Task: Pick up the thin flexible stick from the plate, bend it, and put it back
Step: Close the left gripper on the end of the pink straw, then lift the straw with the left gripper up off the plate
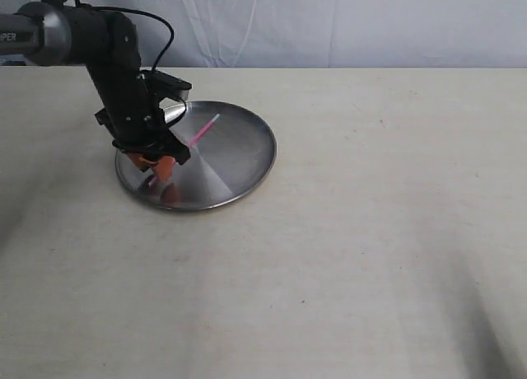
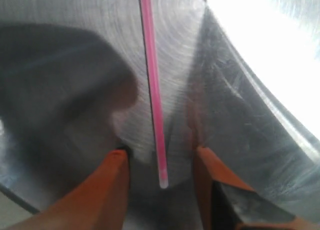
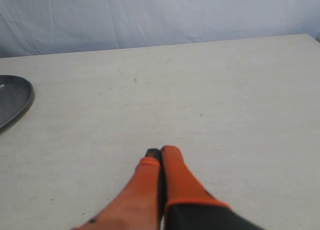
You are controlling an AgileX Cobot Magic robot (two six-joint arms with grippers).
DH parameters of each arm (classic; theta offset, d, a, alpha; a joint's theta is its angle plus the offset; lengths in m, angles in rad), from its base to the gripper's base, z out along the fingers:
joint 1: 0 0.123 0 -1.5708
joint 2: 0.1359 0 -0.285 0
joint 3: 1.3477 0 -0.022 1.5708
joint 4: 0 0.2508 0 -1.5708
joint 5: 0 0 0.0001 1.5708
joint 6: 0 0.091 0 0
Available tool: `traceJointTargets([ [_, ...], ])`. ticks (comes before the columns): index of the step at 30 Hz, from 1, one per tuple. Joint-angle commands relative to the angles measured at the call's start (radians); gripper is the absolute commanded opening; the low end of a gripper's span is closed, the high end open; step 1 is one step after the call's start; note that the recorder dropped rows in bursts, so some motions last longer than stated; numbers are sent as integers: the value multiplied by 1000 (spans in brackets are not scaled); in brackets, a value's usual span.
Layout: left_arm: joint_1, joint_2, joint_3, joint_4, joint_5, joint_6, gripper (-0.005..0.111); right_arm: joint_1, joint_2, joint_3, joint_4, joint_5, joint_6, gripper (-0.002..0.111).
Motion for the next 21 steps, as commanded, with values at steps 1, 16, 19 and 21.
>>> traceJointTargets([
  [1, -22, 21, 2, 15, -4, -15, 41, -5, -6, 4, 1, -14, 0, -1],
  [16, -34, 30, 2, 106, 13, -139, 0, -5, -6, 4, 1, -14, 0, -1],
  [19, -34, 30, 2, 99, 10, -148, 0, -5, -6, 4, 1, -14, 0, -1],
  [21, -34, 24, 2, 83, 5, -148, 0, -5, -6, 4, 1, -14, 0, -1],
])
